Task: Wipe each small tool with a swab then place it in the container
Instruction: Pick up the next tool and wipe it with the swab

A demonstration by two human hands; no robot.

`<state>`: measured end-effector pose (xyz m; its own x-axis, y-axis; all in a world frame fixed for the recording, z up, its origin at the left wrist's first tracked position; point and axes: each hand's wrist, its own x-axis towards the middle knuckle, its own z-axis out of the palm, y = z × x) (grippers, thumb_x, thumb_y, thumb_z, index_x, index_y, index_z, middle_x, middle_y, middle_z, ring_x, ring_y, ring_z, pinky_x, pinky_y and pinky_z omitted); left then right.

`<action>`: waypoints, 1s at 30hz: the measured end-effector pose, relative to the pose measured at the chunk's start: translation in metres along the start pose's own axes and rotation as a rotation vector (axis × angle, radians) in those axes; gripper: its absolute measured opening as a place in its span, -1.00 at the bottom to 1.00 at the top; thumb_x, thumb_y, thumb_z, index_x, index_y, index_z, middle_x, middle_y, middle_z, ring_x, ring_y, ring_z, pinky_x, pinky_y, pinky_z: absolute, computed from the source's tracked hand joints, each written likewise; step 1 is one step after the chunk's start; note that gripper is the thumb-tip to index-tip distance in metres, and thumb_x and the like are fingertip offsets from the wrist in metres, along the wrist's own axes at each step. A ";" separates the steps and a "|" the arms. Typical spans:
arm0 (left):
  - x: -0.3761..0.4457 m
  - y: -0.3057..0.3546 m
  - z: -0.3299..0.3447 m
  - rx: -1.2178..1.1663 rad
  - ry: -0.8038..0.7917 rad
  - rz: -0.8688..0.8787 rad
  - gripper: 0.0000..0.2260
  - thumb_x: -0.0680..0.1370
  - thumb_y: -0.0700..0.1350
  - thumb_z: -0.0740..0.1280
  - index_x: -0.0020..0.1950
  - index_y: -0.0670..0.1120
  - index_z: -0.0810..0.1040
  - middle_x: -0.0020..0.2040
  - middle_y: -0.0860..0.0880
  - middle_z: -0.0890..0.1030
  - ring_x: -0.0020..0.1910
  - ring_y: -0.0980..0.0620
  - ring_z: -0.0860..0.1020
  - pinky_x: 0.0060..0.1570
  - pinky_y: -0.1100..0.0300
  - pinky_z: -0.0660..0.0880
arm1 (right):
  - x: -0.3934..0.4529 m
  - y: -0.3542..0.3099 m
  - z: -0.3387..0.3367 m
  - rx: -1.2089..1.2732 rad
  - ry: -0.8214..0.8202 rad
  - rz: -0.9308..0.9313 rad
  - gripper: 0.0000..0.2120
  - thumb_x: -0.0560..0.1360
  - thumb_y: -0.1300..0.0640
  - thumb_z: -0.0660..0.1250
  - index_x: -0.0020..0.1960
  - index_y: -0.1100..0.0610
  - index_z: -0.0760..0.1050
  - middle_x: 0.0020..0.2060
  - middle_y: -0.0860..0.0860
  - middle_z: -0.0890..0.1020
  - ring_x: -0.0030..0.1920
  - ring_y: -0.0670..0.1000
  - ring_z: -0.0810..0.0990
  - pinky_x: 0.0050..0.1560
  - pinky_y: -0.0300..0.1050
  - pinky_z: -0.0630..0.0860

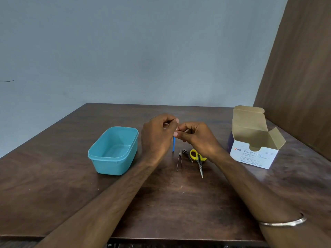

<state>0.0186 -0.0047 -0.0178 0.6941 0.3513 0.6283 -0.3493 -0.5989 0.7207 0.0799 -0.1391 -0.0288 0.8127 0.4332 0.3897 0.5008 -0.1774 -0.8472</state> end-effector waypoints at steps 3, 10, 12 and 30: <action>0.001 -0.001 0.000 0.001 0.016 -0.028 -0.89 0.54 -0.02 0.38 -0.09 0.00 0.68 -0.22 0.12 0.67 -0.19 0.23 0.61 -0.14 0.15 0.58 | -0.001 0.001 -0.001 -0.075 -0.035 0.021 -0.93 0.45 0.11 0.52 -0.06 0.05 0.72 -0.28 -0.18 0.71 -0.32 -0.19 0.55 -0.14 -0.22 0.53; 0.002 -0.003 0.002 -0.103 0.032 -0.102 -0.91 0.55 -0.03 0.38 -0.07 -0.01 0.66 -0.21 0.10 0.69 -0.18 0.18 0.65 -0.08 0.01 0.61 | -0.004 0.001 0.002 -0.205 -0.089 0.035 -0.93 0.49 0.09 0.48 -0.07 0.07 0.71 -0.40 -0.23 0.63 -0.42 -0.21 0.49 -0.33 -0.35 0.38; 0.004 -0.003 0.003 -0.199 0.027 -0.145 -0.94 0.53 -0.10 0.40 -0.03 -0.03 0.65 -0.17 0.05 0.71 -0.15 0.13 0.68 -0.04 0.00 0.61 | -0.004 -0.001 0.000 -0.162 -0.065 0.035 -0.91 0.51 0.08 0.46 -0.06 0.09 0.70 -0.39 -0.14 0.65 -0.43 -0.20 0.48 -0.35 -0.34 0.36; 0.005 0.001 -0.003 -0.359 0.177 -0.156 -0.87 0.48 -0.10 0.48 -0.14 0.11 0.57 -0.19 0.03 0.68 -0.20 -0.03 0.68 -0.14 -0.12 0.63 | -0.001 0.002 -0.002 -0.145 -0.014 -0.019 -0.98 0.43 0.08 0.54 -0.14 -0.02 0.71 -0.22 -0.04 0.73 -0.23 -0.03 0.58 -0.10 -0.02 0.54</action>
<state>0.0199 -0.0019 -0.0131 0.6482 0.5545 0.5220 -0.4672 -0.2518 0.8476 0.0809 -0.1422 -0.0304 0.7989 0.4496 0.3996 0.5550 -0.2947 -0.7779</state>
